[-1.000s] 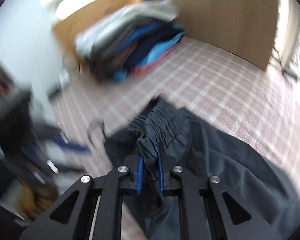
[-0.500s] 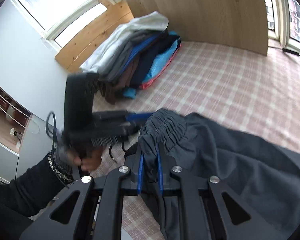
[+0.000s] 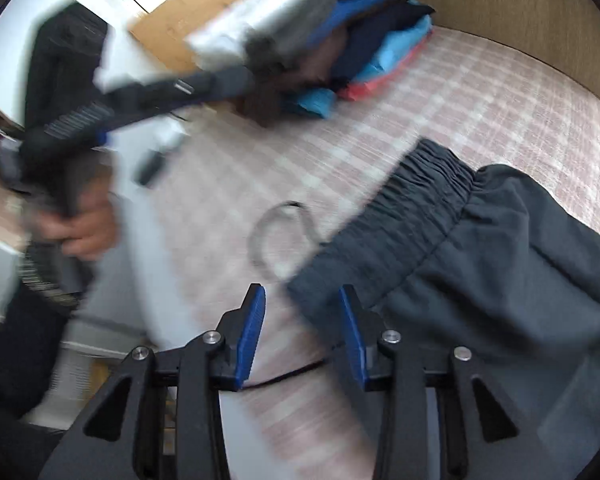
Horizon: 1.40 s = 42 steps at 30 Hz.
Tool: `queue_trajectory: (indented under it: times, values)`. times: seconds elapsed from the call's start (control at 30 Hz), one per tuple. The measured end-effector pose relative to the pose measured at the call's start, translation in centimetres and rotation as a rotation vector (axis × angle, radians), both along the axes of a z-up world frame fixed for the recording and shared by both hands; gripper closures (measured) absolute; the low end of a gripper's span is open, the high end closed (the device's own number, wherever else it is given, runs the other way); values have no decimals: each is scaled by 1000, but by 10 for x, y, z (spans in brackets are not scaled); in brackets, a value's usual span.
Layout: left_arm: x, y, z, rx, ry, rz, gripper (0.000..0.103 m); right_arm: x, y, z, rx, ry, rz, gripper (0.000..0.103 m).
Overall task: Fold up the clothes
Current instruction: 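Grasp the sweatpants leg with the left gripper while the right gripper releases the waistband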
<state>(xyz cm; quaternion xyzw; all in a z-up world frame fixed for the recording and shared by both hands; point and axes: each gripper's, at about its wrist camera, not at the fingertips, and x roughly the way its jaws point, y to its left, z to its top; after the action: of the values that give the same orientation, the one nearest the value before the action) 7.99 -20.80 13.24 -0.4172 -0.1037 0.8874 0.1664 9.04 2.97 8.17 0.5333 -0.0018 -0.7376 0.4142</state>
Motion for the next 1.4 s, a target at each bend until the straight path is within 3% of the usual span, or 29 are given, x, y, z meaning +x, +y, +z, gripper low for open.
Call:
queue_trajectory:
  times: [0.17, 0.3, 0.43, 0.57, 0.6, 0.77, 0.87, 0.9, 0.93, 0.97, 1.0, 1.3, 1.4]
  values:
    - [-11, 62, 45, -128, 74, -176, 70, -5, 95, 73, -125, -6, -59, 66]
    - [-29, 132, 67, -250, 116, -325, 66, -30, 205, 124, -25, 92, -152, 66]
    - [-54, 215, 59, -310, 93, -473, 66, -60, 269, 90, 57, 13, -155, 66]
    - [-75, 291, 27, -290, 1, -602, 65, -90, 333, 56, 140, -66, -158, 65]
    - [-76, 309, 18, -293, -22, -634, 65, -97, 345, 44, 161, -85, -154, 60]
    - [-80, 384, -38, -386, -110, -804, 64, -122, 351, -32, 192, -162, -54, 56]
    - [-89, 413, -74, -443, -178, -848, 64, -136, 354, -58, 161, -197, -6, 56]
    - [-90, 419, -83, -458, -188, -862, 66, -141, 355, -64, 146, -207, 7, 56]
    - [-87, 420, -87, -462, -183, -876, 74, -146, 356, -67, 131, -216, 16, 56]
    - [-85, 421, -91, -466, -178, -891, 95, -151, 357, -69, 113, -227, 24, 56]
    - [-82, 422, -94, -470, -173, -905, 102, -154, 358, -71, 91, -244, 29, 55]
    - [-22, 404, -88, -430, -116, -890, 102, -163, 347, -79, -92, -398, 103, 52]
    - [-1, 403, -90, -415, -106, -887, 102, -155, 334, -84, -180, -503, 145, 52]
